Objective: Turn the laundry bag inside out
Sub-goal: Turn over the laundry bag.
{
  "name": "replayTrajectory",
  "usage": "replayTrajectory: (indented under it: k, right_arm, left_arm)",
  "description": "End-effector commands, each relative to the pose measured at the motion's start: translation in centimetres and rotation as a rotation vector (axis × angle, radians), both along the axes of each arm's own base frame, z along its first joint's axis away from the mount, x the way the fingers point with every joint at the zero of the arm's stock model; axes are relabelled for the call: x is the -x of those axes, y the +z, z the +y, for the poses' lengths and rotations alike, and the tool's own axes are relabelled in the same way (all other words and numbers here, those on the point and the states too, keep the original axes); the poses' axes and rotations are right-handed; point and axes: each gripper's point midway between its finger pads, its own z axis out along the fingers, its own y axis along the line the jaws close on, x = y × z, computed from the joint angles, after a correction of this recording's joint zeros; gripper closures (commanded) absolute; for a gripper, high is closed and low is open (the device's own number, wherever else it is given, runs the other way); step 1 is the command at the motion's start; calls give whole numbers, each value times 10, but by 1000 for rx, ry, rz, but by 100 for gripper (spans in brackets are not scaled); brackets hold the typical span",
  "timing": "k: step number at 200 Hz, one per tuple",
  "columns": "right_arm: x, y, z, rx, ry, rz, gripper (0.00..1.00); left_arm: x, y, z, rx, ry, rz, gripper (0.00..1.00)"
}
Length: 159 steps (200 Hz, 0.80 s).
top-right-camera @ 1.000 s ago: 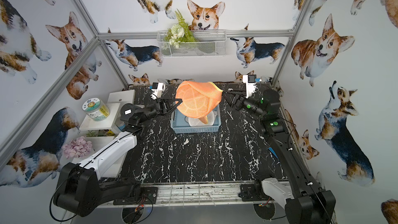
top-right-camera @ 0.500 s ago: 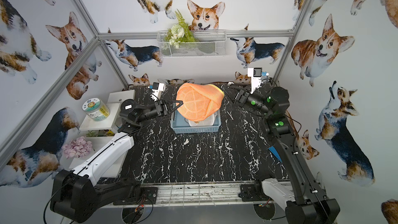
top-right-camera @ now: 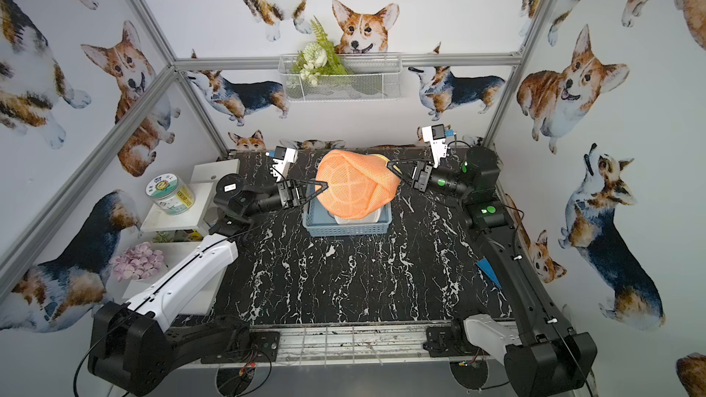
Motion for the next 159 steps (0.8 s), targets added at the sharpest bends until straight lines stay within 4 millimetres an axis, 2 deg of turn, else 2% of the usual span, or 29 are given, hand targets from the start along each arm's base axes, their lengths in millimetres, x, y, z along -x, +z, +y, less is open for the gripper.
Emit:
replayTrajectory:
  k: [1,22,37,41,59,68,77,91,101,108,120,143,159]
  right_arm:
    - [3,-7,6,26,27,5,60]
    - [-8,0,2,7,-39,-34,60]
    - [-20,22,-9,-15,-137,-119,60]
    - [-35,18,-12,-17,-171,-109,60]
    - [-58,31,-23,-45,-249,-156,60]
    - [-73,27,-24,-39,-272,-146,60]
    - [-89,14,-25,-27,-291,-110,60]
    - [-102,-9,-23,-21,-295,-63,60]
    - [-103,-21,-22,-25,-278,-39,60]
    - [-98,-23,-21,-36,-242,-43,60]
    - [-86,-17,-24,-39,-205,-63,60]
    - [-68,-4,-37,13,-213,-94,60]
    - [-55,-4,-41,43,-188,-81,60]
  left_arm:
    - [3,8,0,7,-4,-52,100]
    - [7,13,0,28,-18,-62,100]
    - [13,17,-1,62,-46,-69,100]
    - [15,19,-1,73,-53,-72,100]
    - [22,27,-1,135,-96,-71,100]
    - [28,35,0,184,-129,-86,100]
    - [35,44,3,249,-158,-95,100]
    - [43,56,11,351,-196,-108,100]
    - [38,55,12,371,-196,-79,100]
    - [35,51,11,353,-195,-69,100]
    - [26,40,6,303,-170,-29,100]
    - [24,31,3,220,-141,-57,100]
    - [19,19,1,129,-101,-65,100]
